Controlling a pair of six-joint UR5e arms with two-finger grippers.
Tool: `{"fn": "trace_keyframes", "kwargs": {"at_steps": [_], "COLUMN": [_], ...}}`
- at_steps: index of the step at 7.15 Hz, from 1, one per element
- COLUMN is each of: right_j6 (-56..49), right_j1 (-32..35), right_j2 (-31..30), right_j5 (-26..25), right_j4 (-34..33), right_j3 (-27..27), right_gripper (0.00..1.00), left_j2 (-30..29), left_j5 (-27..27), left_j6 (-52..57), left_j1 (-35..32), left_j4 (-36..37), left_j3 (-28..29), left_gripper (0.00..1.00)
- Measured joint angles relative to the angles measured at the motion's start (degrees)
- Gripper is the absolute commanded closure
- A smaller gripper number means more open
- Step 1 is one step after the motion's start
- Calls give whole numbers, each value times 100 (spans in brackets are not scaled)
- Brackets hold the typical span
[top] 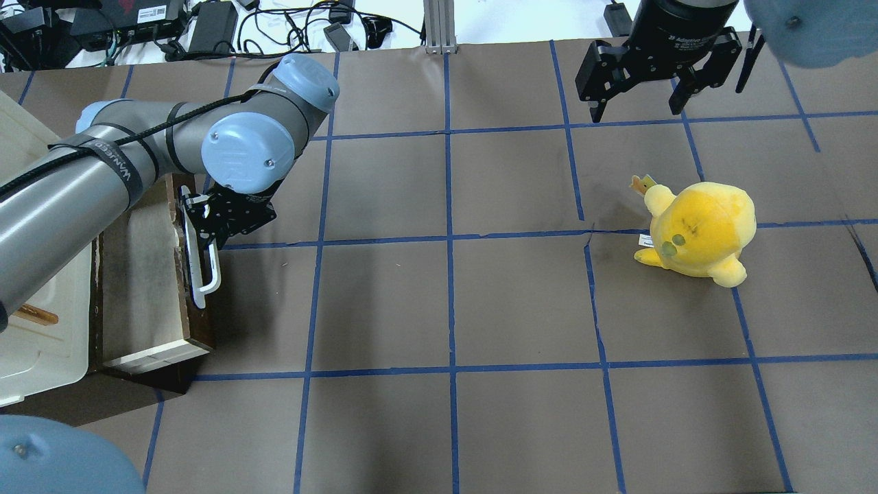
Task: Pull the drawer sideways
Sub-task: 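Keep pulling the drawer out along its track with the left gripper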
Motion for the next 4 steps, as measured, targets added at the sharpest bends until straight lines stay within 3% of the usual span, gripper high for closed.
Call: {"fn": "trace_keyframes", "kwargs": {"at_steps": [4], "right_j6": [0], "right_j1": [0], "right_j2": [0], "right_j5": [4], "right_j4": [0], "right_j3": [0], "right_gripper": [0], "left_j2": [-111], "left_j5": [-67], "left_j6": [-95], "left_j1": [-75], "left_j4": [-5], "left_j3": [143], "left_gripper": [95]}}
